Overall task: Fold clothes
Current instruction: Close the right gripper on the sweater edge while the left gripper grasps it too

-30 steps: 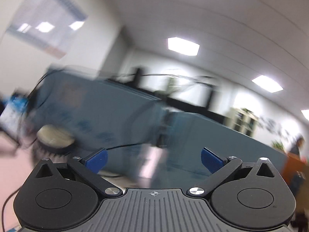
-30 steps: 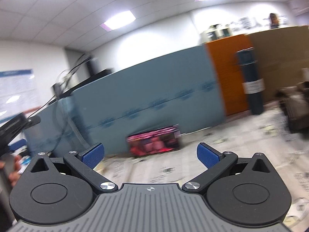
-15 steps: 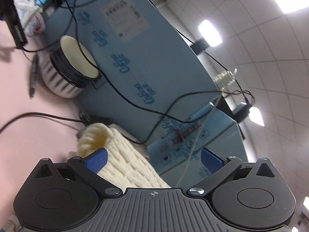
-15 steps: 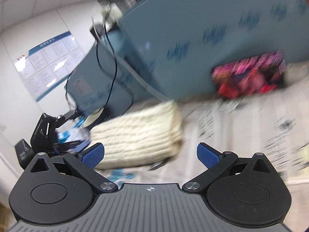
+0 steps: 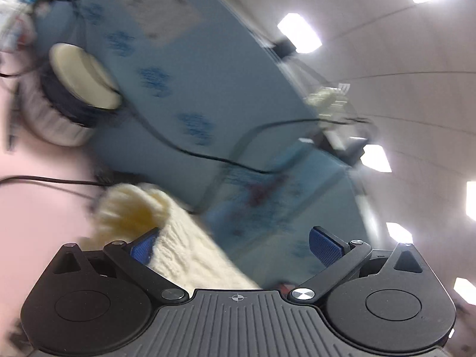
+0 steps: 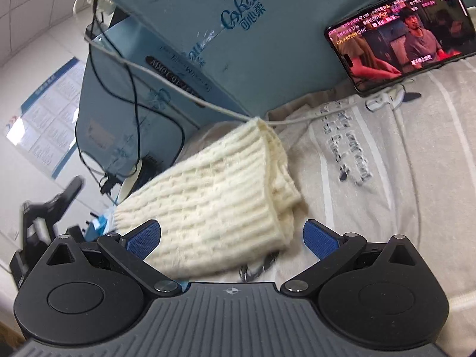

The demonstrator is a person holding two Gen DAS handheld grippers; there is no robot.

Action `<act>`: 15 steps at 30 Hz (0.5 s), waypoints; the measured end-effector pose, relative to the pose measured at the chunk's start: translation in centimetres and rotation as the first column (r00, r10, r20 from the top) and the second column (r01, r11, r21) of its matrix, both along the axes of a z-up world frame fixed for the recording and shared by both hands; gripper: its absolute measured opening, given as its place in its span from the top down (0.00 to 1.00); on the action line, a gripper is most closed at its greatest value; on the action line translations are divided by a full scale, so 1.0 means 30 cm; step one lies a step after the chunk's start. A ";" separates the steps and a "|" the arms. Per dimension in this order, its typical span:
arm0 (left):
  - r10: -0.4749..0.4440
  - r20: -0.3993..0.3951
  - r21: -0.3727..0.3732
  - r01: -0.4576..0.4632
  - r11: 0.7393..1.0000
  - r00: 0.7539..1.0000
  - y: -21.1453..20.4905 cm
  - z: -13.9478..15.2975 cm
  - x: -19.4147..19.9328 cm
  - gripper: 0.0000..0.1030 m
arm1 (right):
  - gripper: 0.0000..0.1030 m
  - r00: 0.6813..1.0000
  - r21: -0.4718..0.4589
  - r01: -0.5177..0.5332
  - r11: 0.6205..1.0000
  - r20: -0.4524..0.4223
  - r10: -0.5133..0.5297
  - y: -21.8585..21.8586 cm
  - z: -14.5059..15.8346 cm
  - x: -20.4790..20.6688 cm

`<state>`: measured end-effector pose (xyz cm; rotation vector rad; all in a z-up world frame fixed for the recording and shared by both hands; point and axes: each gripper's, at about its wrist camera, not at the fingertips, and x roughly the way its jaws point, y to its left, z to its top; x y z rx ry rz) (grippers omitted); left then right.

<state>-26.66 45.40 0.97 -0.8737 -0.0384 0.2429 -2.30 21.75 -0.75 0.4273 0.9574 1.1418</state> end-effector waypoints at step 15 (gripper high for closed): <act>0.171 -0.188 0.277 -0.115 0.954 0.967 -0.130 0.039 0.060 0.82 | 0.58 0.987 -0.048 0.105 0.993 0.125 -0.098 0.063 -0.010 -0.026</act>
